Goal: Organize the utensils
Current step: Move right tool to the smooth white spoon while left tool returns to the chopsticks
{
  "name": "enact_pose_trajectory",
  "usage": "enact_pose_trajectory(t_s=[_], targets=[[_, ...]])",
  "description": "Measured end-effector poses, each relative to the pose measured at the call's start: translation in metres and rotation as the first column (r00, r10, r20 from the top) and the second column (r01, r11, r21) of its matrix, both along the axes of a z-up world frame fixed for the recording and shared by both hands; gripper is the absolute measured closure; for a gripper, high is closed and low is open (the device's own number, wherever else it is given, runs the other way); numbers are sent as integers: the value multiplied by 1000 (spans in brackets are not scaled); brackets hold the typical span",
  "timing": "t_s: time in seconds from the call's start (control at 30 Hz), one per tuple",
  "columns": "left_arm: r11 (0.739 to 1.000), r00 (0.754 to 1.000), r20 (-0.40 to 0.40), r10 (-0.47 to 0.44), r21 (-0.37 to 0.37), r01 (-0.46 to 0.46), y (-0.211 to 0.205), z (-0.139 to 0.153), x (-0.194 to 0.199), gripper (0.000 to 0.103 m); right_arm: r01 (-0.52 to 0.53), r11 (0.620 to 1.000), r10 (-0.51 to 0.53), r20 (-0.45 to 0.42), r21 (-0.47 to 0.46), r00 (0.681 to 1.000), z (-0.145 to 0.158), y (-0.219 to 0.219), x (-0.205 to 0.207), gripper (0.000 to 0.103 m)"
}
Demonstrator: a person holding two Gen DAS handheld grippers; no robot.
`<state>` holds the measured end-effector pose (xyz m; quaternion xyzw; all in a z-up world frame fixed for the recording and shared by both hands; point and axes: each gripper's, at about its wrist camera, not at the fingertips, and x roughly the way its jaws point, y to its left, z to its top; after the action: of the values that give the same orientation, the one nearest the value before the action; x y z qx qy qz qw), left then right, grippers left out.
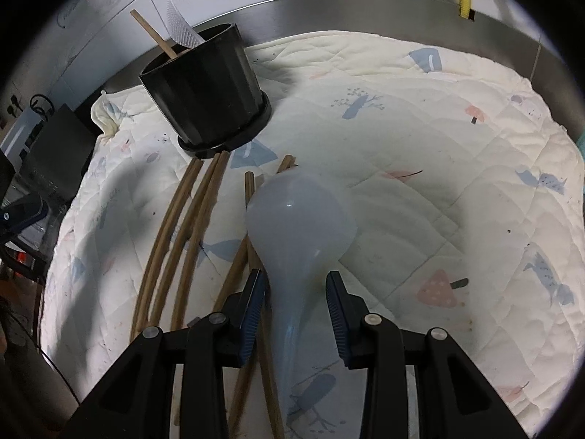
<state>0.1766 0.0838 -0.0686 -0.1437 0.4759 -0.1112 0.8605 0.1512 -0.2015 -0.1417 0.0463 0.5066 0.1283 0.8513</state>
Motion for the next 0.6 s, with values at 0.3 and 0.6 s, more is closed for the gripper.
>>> enact_pose_trajectory(t_s=[0.3,0.6], targets=[[999,999,-6,-40,-14,40,-18,-3,9,58,19,1000,-18,-12,1,1000,-3,-5,4,68],[996,996,-8,-86,-32,86,-41,-6,15,58,11,999,-11,-2,-38,1000,-6,1,11,68]])
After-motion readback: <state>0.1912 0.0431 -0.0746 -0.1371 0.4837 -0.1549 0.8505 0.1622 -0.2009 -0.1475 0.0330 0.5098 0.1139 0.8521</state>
